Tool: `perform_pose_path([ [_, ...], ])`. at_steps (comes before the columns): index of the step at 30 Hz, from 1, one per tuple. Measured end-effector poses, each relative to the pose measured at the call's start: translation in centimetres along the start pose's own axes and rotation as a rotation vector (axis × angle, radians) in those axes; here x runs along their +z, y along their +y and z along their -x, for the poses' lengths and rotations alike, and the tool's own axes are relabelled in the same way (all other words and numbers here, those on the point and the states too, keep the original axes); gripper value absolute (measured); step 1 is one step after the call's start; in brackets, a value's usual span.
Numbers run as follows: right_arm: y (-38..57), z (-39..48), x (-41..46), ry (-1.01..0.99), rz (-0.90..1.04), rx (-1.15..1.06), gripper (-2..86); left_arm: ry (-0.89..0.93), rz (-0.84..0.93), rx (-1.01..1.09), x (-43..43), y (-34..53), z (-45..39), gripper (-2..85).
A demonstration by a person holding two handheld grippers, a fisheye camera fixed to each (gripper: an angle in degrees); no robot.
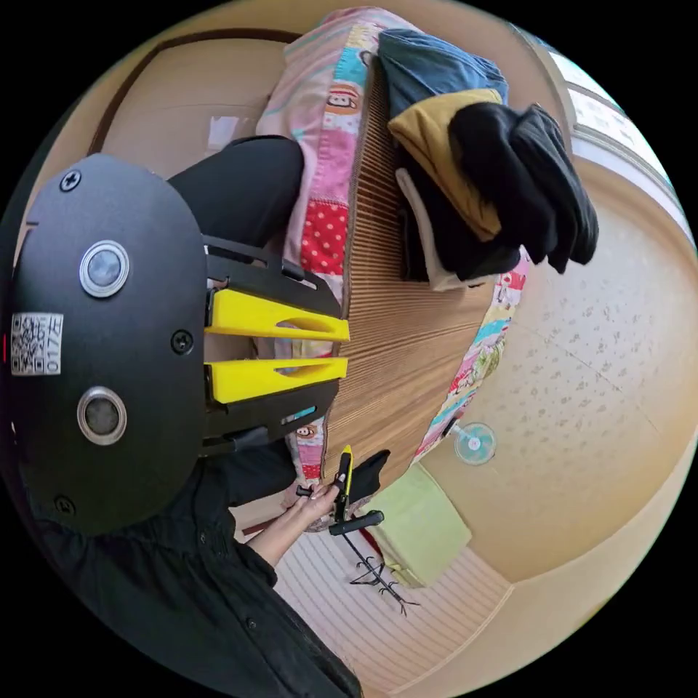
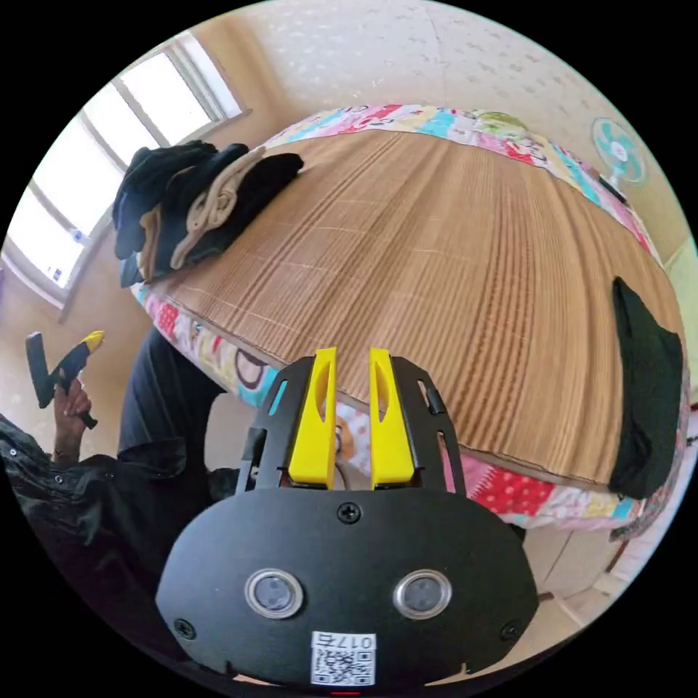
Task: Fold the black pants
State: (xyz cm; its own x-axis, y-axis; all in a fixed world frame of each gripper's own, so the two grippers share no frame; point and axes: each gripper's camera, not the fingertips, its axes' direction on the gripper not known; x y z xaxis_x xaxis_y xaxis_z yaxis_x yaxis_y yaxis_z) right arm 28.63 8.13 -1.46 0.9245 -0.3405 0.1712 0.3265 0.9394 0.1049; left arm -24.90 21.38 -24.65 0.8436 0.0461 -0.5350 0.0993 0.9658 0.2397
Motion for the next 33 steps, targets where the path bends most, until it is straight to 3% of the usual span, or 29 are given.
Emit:
perform_pose_path([
  [4,1.5,-16.1,-4.1,0.171,-0.081,0.459,10.8,0.093,-0.01,0.037,2.8,-2.3,-3.2,3.2],
  [6,2.5,-21.4,-2.5,0.129,-0.029,0.568,10.3,0.149,0.032,0.03,4.3,-3.3,-4.9,3.0],
  [10,2.9,-23.6,-0.4,-0.011,-0.008,0.661,4.8,0.132,0.054,0.054,4.6,-3.1,-7.0,2.5],
  [12,1.0,-20.2,-0.8,-0.004,0.011,0.53,3.1,0.103,0.075,0.061,4.8,-2.6,-7.4,1.2],
  [14,-0.8,-15.0,-0.5,-0.266,-0.037,0.335,1.9,0.104,0.098,0.036,5.2,-2.5,-7.3,0.1],
  [15,-2.4,-10.7,1.5,-0.722,-0.019,0.212,1.5,0.113,0.114,0.004,5.5,-2.4,-7.1,-0.4],
  [16,-4.0,-4.5,4.3,-0.897,0.097,0.146,1.2,0.12,0.119,-0.012,5.6,-2.4,-7.0,-0.6],
  [17,-4.6,-1.0,5.2,-0.818,0.173,0.114,1.1,0.136,0.125,-0.043,5.7,-2.4,-6.9,-0.8],
  [18,-5.3,5.7,4.8,-0.606,0.188,-0.011,1.0,0.15,0.123,-0.064,5.3,-2.6,-6.9,-0.9],
  [19,-5.4,10.3,2.5,-0.457,0.087,-0.057,1.1,0.152,0.117,-0.069,5.0,-2.7,-6.9,-0.9],
  [22,-5.6,13.5,-2.4,-0.359,-0.094,-0.003,1.8,0.081,0.056,-0.021,1.7,-2.8,-7.2,-1.0],
  [23,-5.6,13.1,-3.3,-0.313,-0.122,0.01,2.0,0.017,0.042,0.005,0.5,-2.5,-7.1,-1.0],
  [26,-5.4,8.0,-7.1,0.085,-0.188,0.159,6.5,-0.09,0.038,0.025,-1.3,-1.3,-5.6,-1.0],
  [28,-4.7,1.7,-7.5,0.325,-0.117,0.28,11.6,-0.096,0.048,0.005,-1.2,-0.7,-4.3,-1.0],
  [29,-4.5,0.1,-6.9,0.363,-0.064,0.294,12.2,-0.075,0.064,-0.022,-0.8,-0.6,-3.4,-1.0],
  [31,-3.5,-6.1,-1.4,0.429,0.309,0.338,12.2,-0.015,0.084,-0.064,0.2,-0.7,-2.4,-1.0],
  [33,-2.8,-7.7,-0.9,0.363,0.254,0.4,10.3,0.057,0.073,-0.089,1.2,-1.2,-2.1,-1.0],
])
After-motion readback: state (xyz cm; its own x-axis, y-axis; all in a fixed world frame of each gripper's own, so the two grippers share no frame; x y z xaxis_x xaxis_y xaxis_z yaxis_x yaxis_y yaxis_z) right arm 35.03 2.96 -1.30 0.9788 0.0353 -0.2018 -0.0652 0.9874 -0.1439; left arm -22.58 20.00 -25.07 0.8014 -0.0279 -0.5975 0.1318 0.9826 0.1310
